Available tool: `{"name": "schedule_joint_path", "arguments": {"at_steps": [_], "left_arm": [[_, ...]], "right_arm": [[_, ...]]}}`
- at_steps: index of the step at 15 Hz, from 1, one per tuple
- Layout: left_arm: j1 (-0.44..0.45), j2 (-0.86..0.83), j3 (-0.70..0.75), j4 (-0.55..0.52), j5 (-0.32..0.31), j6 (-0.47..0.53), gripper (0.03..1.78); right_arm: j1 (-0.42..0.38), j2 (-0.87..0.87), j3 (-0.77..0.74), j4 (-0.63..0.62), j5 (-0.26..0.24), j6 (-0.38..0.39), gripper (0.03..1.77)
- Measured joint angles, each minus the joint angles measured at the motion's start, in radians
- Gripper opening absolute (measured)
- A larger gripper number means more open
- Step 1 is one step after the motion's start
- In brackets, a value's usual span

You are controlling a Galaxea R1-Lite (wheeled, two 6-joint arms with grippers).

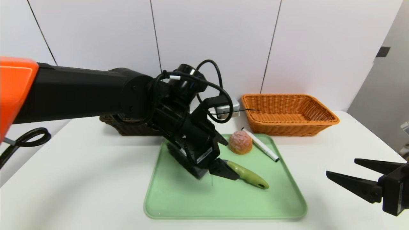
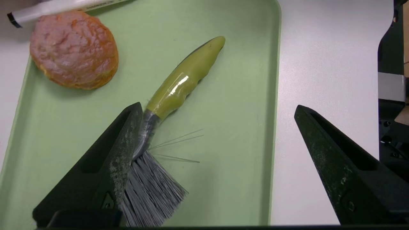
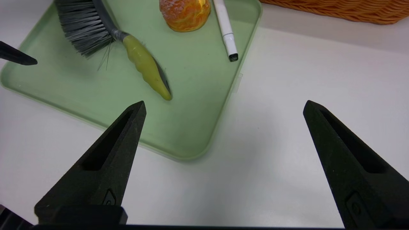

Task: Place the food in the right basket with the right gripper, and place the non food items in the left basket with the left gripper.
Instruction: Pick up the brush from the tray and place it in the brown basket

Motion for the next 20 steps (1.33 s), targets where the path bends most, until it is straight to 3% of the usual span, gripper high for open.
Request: {"name": "schedule_joint_path", "arguments": {"at_steps": [6, 11, 13, 20], "left_arm": [[-0.031, 0.14, -0.179, 0.161, 0.001, 0.123, 1.69], [-0.035, 0.211, -0.249, 0.21, 0.01, 0.279, 1.69], [-0.037, 0.233, -0.264, 0.206, 0.038, 0.33, 1.69], [-0.061, 0.278, -0.275, 0.152, 0.073, 0.337, 1.69]], "right_arm": [[0.0, -0.009, 0.004, 0.002, 0.001, 0.002, 1.7], [0.0, -0.009, 0.015, 0.0, 0.002, 0.022, 1.7], [0.0, -0.011, 0.02, 0.0, 0.002, 0.036, 1.7], [0.0, -0.019, 0.034, -0.009, 0.001, 0.038, 1.7]]}}
